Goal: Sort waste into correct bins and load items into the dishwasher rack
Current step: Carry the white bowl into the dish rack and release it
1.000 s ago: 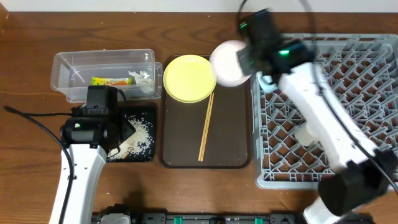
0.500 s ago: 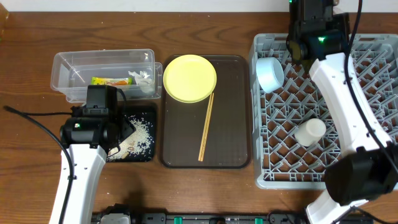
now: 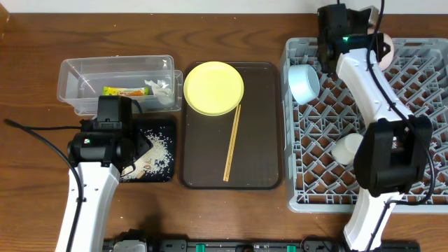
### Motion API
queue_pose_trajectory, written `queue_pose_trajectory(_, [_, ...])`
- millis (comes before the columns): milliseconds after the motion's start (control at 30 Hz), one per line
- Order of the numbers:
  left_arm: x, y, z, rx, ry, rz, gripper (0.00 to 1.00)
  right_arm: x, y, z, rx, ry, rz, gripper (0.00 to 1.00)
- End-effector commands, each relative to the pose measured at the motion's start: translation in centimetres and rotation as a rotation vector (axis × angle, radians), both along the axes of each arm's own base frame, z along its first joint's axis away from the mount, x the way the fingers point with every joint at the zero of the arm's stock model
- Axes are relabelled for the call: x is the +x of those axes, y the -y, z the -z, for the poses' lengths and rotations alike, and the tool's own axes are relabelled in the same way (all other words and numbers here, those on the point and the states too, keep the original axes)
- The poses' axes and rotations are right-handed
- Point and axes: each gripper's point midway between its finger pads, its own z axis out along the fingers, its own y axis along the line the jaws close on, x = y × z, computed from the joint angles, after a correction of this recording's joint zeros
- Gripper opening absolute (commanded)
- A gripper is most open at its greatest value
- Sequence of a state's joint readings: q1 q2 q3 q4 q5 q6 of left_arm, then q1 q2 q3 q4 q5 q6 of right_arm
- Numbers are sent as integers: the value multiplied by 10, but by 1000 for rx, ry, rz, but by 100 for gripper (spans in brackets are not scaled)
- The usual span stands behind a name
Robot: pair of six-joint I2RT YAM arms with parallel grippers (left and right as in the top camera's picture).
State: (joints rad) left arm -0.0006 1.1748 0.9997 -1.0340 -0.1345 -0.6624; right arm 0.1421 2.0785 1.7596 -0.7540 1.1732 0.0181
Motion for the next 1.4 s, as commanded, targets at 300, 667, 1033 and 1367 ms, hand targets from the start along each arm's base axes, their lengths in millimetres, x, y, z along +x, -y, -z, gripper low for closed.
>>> queue_pose_trajectory(300, [1,-3,-6,3,26,-22,73,-7,-24,37,76,2,17,1])
queue_pose_trajectory(667, [1,-3,-6,3,26,-22,73,-24,-66,74,375,-140,-67,25])
queue_pose_trajectory(1033, [1,-3,-6,4,26,-22,74,-30,-117,17,746,-7,-236,74])
queue_pose_trajectory(1367, [1,-3,-6,4,26,-22,73,-21,-270,-9,1334,-72,-786,74])
